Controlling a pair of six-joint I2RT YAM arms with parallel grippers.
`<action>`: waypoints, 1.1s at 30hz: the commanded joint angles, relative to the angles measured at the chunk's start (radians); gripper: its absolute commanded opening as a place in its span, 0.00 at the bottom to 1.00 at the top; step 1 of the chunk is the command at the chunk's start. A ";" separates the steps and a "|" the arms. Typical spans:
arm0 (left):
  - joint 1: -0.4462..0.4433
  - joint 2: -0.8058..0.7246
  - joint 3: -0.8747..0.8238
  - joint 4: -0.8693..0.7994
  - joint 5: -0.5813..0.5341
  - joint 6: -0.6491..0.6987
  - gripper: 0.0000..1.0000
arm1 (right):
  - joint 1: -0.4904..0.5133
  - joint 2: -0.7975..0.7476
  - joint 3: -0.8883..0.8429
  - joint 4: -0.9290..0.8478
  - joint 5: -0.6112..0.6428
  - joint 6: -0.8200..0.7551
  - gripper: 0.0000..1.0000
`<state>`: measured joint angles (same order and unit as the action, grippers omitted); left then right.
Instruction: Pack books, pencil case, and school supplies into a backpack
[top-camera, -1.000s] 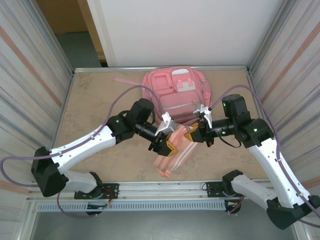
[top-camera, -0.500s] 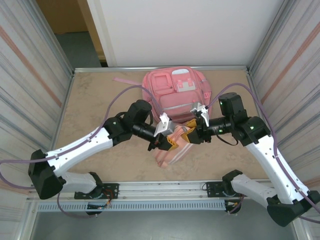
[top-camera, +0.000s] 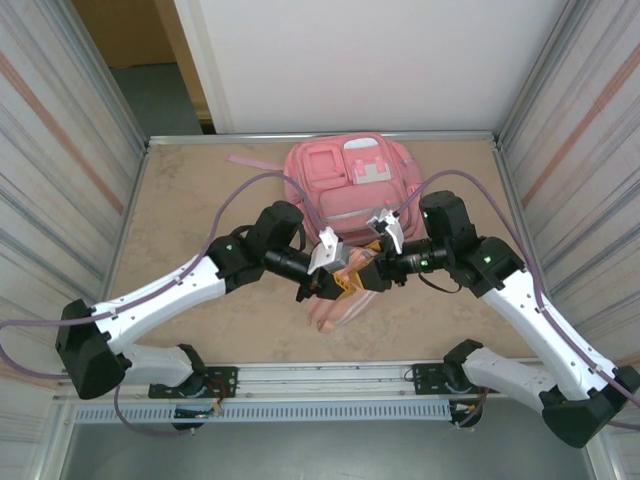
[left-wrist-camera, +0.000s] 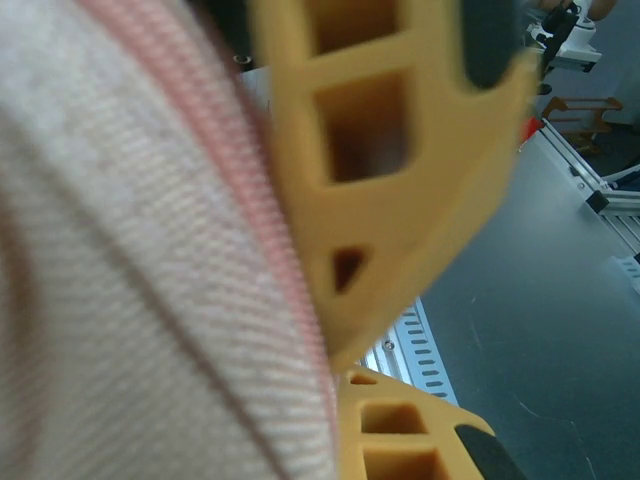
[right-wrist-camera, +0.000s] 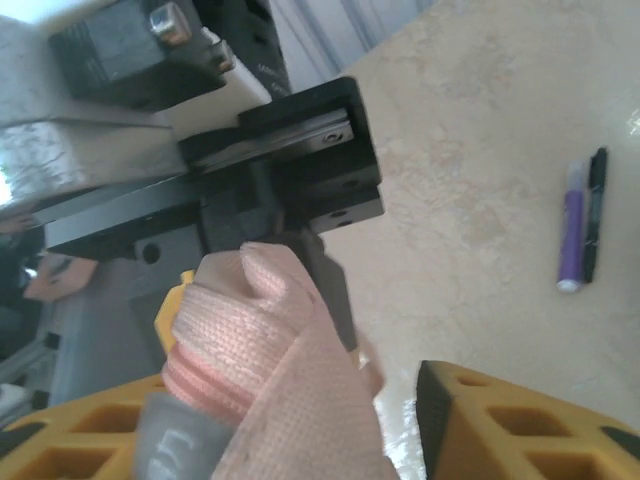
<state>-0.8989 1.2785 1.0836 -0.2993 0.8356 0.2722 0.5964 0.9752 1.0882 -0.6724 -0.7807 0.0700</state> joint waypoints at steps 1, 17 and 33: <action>0.006 -0.009 0.009 0.021 0.026 0.006 0.00 | 0.005 0.008 -0.009 0.052 0.059 0.074 0.40; 0.236 -0.094 -0.037 0.042 0.197 -0.078 0.07 | -0.004 -0.053 0.022 -0.130 -0.071 -0.243 0.00; 0.234 -0.075 -0.071 -0.013 0.374 -0.029 0.38 | 0.013 -0.047 0.051 -0.168 -0.032 -0.368 0.00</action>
<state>-0.6609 1.2308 1.0302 -0.2913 1.1450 0.2317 0.6102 0.9413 1.1252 -0.8062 -0.7841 -0.2745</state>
